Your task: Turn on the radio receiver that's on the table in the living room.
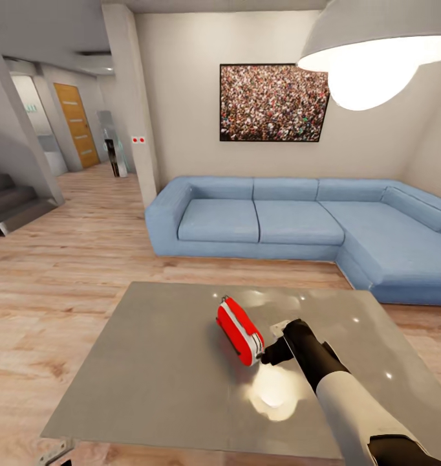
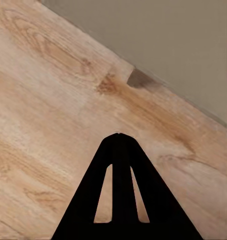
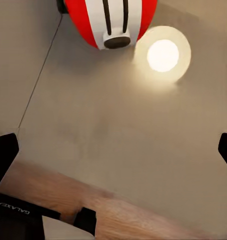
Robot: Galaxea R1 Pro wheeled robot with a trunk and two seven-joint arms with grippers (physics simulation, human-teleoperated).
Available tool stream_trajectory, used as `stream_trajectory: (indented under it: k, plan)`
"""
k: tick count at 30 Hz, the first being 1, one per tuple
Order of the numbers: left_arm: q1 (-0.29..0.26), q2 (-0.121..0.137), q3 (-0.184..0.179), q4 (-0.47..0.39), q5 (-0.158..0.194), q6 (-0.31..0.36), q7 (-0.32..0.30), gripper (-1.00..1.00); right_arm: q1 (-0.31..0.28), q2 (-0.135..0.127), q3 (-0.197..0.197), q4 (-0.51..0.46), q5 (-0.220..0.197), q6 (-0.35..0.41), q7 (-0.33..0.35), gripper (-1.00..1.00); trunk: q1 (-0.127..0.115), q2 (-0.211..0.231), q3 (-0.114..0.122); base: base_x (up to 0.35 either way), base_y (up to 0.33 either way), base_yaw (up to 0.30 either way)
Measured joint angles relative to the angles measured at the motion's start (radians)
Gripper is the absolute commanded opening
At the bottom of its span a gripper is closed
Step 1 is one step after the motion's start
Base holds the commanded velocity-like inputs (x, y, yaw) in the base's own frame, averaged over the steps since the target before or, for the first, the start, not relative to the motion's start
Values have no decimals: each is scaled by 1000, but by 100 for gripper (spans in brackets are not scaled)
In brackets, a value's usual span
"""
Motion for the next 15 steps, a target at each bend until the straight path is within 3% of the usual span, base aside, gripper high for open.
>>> stream_trajectory:
  k: [8, 15]
  plan:
    - [0, 1, -1, 0, 0, 0, -1, -100, 0, 0, 0, 4, 2, -1, 0, 100, -31, 56, 25, -323, -101, 0]
    - [0, 0, -4, 2, -2, -3, -1, -100, 0, 0, 0, 72, 32, -12, -2, 100, -57, 105, 47, -289, -83, 0]
